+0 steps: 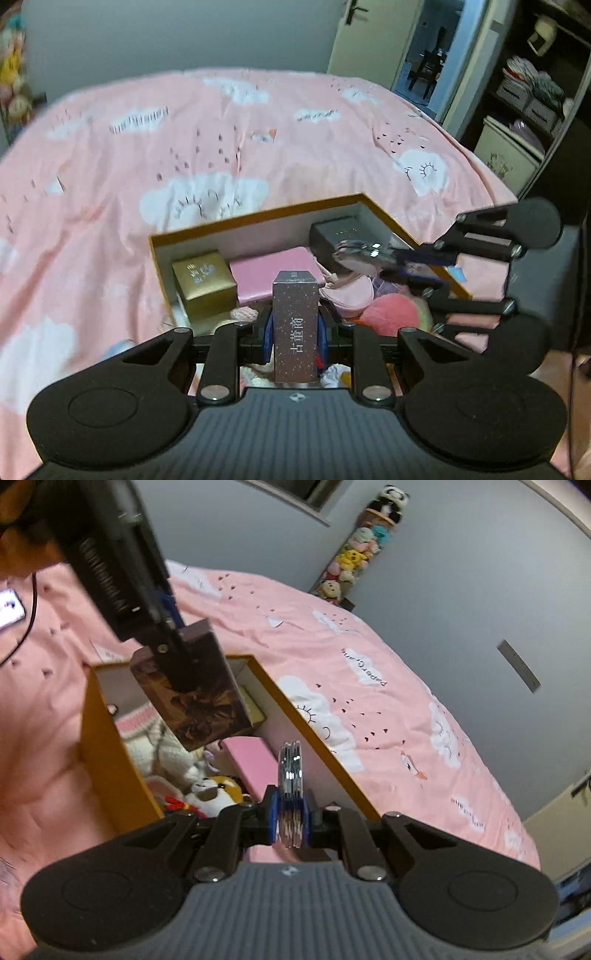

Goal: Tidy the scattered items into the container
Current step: 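Lift the photo card pack and round compact and carry them over the box with both tools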

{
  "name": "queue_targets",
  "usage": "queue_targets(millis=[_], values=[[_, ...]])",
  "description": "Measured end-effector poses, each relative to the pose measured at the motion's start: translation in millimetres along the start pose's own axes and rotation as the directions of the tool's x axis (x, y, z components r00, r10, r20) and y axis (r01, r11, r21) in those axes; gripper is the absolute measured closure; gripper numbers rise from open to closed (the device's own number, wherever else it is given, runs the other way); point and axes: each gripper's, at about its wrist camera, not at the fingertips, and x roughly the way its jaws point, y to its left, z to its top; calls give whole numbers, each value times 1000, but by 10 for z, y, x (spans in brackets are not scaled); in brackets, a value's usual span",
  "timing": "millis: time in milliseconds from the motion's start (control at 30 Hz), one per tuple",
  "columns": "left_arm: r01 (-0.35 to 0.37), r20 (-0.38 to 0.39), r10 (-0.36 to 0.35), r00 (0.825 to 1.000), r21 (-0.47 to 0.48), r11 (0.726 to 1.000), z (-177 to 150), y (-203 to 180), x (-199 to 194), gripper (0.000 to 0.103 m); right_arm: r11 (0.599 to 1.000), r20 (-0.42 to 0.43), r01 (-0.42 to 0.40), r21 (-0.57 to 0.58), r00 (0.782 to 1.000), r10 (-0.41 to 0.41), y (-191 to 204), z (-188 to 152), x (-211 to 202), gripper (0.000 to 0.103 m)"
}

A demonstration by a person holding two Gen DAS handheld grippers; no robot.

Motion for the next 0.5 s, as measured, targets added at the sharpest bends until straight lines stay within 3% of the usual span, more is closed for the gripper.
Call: queue_targets(millis=[200, 300, 500], values=[[123, -100, -142, 985, -172, 977, 61, 349, 380, 77, 985, -14, 25, -172, 1000, -28, 64, 9, 452, 89], [148, -119, -179, 977, -233, 961, 67, 468, 531, 77, 973, -10, 34, -227, 999, -37, 64, 37, 607, 89], [179, -132, -217, 967, -250, 952, 166, 590, 646, 76, 950, -14, 23, -312, 999, -29, 85, 68, 836, 89]])
